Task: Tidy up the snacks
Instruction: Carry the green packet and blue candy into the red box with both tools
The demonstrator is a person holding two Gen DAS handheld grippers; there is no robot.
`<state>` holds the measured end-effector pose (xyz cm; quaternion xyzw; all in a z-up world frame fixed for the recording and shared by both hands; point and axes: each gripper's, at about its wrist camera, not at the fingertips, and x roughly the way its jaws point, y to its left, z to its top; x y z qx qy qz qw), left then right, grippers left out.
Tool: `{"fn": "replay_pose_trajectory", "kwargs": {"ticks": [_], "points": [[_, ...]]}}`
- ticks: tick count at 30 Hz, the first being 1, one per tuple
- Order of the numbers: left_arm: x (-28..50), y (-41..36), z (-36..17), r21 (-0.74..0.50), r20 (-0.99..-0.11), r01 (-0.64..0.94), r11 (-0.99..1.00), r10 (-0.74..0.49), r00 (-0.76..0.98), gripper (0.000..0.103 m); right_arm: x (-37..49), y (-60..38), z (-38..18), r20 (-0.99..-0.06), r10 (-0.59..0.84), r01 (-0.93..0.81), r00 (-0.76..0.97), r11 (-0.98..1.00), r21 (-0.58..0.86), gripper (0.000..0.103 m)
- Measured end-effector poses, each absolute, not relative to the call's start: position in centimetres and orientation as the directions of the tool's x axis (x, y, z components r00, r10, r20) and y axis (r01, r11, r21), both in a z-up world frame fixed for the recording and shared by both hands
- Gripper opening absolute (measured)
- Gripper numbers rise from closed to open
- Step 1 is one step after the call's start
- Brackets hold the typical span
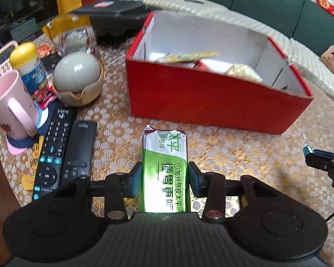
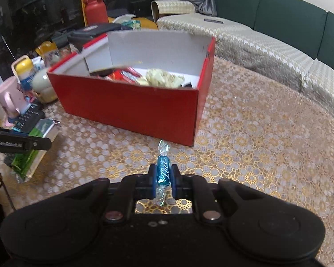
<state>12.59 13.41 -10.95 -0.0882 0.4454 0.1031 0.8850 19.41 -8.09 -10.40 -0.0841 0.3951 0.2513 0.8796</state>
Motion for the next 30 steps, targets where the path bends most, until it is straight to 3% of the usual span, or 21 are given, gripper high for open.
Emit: {"fn": "replay_pose_trajectory", "kwargs": {"ticks": [20,30], "points": [[16.1,11.9,-2.7,-0.051,-0.685,-0.177,0.983,0.095,0.722,0.042,20.9,-6.6,-2.7,-0.628,0.419,-0.513,0.656,0.858,0.036,0.012],[20.9,11.9,-1.3,0.019,-0.670,-0.154,0.988,0.126,0.732,0.042,24.7,-5.3,-2.3,-0.636,0.392,-0.488,0.665,0.873,0.027,0.012]]}}
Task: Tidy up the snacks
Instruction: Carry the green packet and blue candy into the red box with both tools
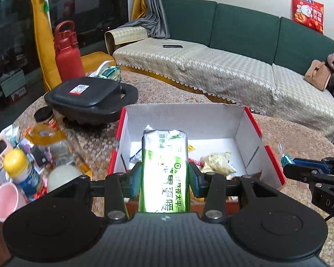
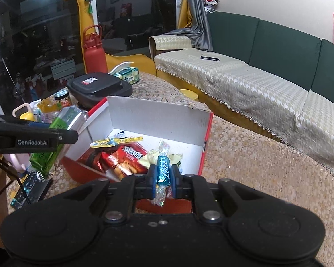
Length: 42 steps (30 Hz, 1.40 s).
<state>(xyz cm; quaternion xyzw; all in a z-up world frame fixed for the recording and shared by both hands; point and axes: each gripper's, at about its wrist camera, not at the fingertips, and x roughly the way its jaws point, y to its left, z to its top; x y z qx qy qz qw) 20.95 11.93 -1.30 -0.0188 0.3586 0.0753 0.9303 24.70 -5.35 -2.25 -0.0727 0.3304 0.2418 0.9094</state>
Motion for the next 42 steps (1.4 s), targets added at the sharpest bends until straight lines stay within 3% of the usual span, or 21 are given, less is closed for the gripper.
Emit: {"fn": "replay_pose_trajectory", "kwargs": {"ticks": [26,42], "points": [[29.7,12.9,-8.1,0.091,-0.801,-0.098,0.991,0.131,0.584,0.042,31.8,-0.5,-9.0,-0.782,0.292,-0.506,0.550,0.862,-0.033,0.012],[29.0,13.2,-8.3,0.066,-0.804,-0.100,0.993,0.112,0.584,0.043,31.8,-1.0,-9.0,-0.792,0.299,-0.486,0.532,0.874,0.003,0.013]]}}
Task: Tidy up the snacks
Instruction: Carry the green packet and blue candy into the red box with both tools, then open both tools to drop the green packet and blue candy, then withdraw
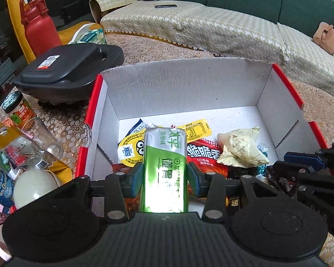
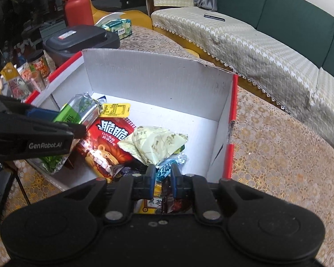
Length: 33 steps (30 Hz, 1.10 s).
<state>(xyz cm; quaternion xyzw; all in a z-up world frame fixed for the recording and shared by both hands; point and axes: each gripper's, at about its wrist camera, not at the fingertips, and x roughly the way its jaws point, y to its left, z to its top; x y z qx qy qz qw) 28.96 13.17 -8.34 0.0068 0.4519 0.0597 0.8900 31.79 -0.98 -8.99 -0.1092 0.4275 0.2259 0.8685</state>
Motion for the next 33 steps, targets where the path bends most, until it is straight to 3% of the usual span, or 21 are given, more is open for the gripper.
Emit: {"fn": "replay_pose_trajectory", "kwargs": {"ticks": [19,33], "points": [[24.8,11.6,-3.5,0.012,-0.734,-0.050,0.999,0.043,0.678,0.074,28.7,-3.8,-4.6,-0.722,0.406,-0.487,0.560,0.867,0.110,0.014],[21.0,10.6,-1.3,0.002,-0.680,-0.006,1.000,0.005,0.733,0.082,25.8,-5.7,-2.4,-0.679,0.413,-0.454,0.607,0.882,0.131,0.015]]}}
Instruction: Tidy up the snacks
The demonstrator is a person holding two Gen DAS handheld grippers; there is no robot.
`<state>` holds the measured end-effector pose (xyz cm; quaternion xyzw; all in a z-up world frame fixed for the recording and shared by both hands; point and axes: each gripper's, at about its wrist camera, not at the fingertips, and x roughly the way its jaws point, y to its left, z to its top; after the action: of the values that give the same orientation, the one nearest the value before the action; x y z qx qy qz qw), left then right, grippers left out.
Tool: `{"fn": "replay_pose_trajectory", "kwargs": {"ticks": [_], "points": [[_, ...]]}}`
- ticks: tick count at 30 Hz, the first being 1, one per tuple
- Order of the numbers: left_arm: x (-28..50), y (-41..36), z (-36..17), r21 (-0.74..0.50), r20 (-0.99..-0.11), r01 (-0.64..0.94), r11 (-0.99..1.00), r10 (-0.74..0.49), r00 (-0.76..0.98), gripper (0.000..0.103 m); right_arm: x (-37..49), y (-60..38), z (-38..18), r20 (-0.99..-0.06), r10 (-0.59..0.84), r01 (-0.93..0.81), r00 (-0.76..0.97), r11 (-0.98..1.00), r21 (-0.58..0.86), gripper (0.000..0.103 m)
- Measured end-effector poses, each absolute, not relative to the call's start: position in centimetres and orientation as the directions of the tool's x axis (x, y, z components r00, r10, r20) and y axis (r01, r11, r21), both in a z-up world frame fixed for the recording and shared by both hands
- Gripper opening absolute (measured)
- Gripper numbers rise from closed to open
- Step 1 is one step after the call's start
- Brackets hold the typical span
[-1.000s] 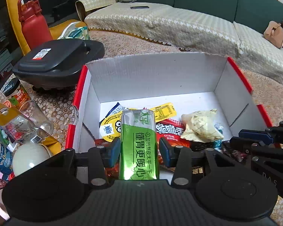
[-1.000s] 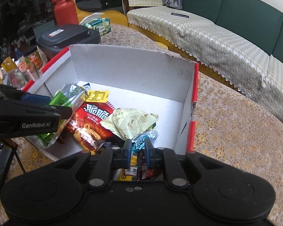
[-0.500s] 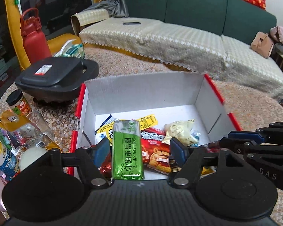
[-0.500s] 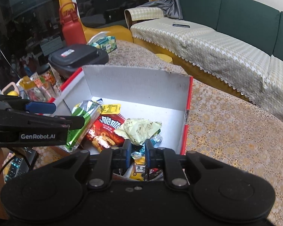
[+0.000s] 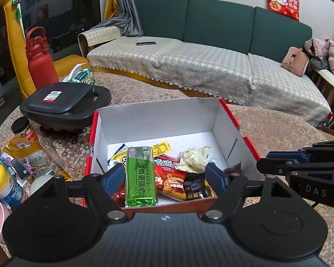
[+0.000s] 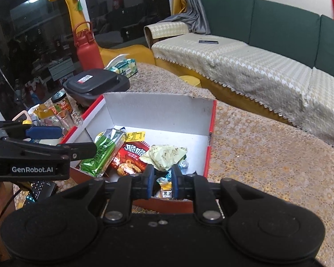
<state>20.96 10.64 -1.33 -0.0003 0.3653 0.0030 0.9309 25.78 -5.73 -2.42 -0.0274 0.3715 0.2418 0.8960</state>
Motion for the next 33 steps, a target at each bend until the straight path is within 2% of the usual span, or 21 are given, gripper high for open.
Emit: {"fn": "replay_pose_trajectory", "kwargs": {"ticks": [11,16,22,23,24,25,26,27,33], "points": [[18.5,10.2,-0.3,-0.007,-0.660,0.013,1.000,-0.014,0.751,0.084,23.6,-6.7,-1.2,-0.650,0.433,-0.454,0.624,0.878,0.150,0.017],[17.6,10.1,0.0,-0.024,-0.652,0.014,1.000,-0.026,0.758,0.088,22.5,-7.0,-0.8,-0.640,0.439,-0.453,0.631,0.878,0.155,0.019],[16.4,9.7,0.4,-0.029,-0.639,0.021,0.999,-0.035,0.768,0.091,21.1,-7.7,-0.3,-0.620,0.448,-0.451,0.644,0.877,0.165,0.027],[16.2,9.6,0.5,-0.033,-0.636,0.025,0.999,-0.041,0.771,0.091,20.9,-7.8,-0.2,-0.616,0.447,-0.448,0.648,0.878,0.165,0.034],[16.0,9.6,0.6,-0.034,-0.633,0.027,0.999,-0.042,0.773,0.091,20.7,-7.9,-0.1,-0.612,0.443,-0.443,0.656,0.881,0.163,0.048],[15.8,9.5,0.6,-0.035,-0.631,0.025,0.999,-0.041,0.775,0.091,20.4,-8.1,0.1,-0.605,0.439,-0.438,0.664,0.885,0.161,0.059],[15.6,9.5,0.7,-0.037,-0.630,0.024,0.999,-0.042,0.775,0.091,20.2,-8.2,0.2,-0.600,0.436,-0.434,0.671,0.887,0.159,0.092],[15.5,9.5,0.7,-0.039,-0.630,0.024,0.999,-0.043,0.776,0.091,19.9,-8.3,0.3,-0.580,0.435,-0.430,0.688,0.889,0.157,0.100],[14.9,9.5,0.9,-0.041,-0.625,0.018,0.999,-0.040,0.780,0.092,19.6,-8.6,0.4,-0.568,0.436,-0.429,0.698,0.890,0.157,0.102]]}}
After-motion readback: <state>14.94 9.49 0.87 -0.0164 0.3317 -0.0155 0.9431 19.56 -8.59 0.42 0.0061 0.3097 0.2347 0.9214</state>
